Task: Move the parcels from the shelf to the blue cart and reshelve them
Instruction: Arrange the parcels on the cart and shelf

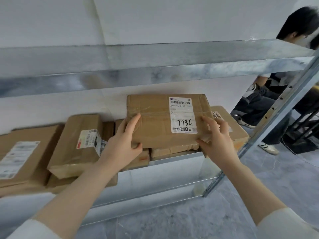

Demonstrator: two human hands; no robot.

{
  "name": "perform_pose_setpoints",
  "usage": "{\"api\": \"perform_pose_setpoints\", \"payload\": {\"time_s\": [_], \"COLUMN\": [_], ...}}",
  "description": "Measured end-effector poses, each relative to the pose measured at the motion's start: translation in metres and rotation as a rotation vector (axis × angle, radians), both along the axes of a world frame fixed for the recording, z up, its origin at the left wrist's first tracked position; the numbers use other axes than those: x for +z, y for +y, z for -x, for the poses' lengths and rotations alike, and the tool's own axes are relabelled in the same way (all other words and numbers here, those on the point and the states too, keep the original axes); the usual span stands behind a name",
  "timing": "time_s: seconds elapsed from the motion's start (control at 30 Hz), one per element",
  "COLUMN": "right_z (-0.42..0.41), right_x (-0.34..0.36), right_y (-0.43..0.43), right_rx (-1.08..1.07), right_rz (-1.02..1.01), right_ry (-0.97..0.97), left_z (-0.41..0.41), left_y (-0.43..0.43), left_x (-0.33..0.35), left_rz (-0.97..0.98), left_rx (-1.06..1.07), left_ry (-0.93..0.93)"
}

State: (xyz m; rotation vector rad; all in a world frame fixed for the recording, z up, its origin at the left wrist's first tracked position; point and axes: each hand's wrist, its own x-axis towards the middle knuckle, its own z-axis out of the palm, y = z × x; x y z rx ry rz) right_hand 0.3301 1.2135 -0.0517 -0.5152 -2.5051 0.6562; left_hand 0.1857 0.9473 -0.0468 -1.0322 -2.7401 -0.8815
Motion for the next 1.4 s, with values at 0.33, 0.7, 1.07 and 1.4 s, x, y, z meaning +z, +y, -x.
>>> {"api": "perform_pose_setpoints", "payload": {"time_s": [0.33,0.7,1.07,1.4], "right_z": [0.044,0.097,0.035,0.002], "right_x": [0.027,0.03,-0.005,-0.042], "right_y": [-0.118,-0.414,-0.768,-0.977], "right_rx": [0.336,0.898,1.448,1.76], "right_rz": [-0.037,0.11,0.215,0.066], "right_ry": [0.105,0.114,0.021,-0.116], "left_z": [-0.053,-0.162,-0.347,-0.432], "left_y": [-0.154,-0.429,-0.692,-0.811], "left_x": [0.025,0.032,0.013,-0.024], "left_rz": [-0.086,-0.036,0.009,-0.127], "left_rx": [0.355,0.898,1.399,1.743], "left_ry": [-0.006,0.011,-0.06,-0.183]}}
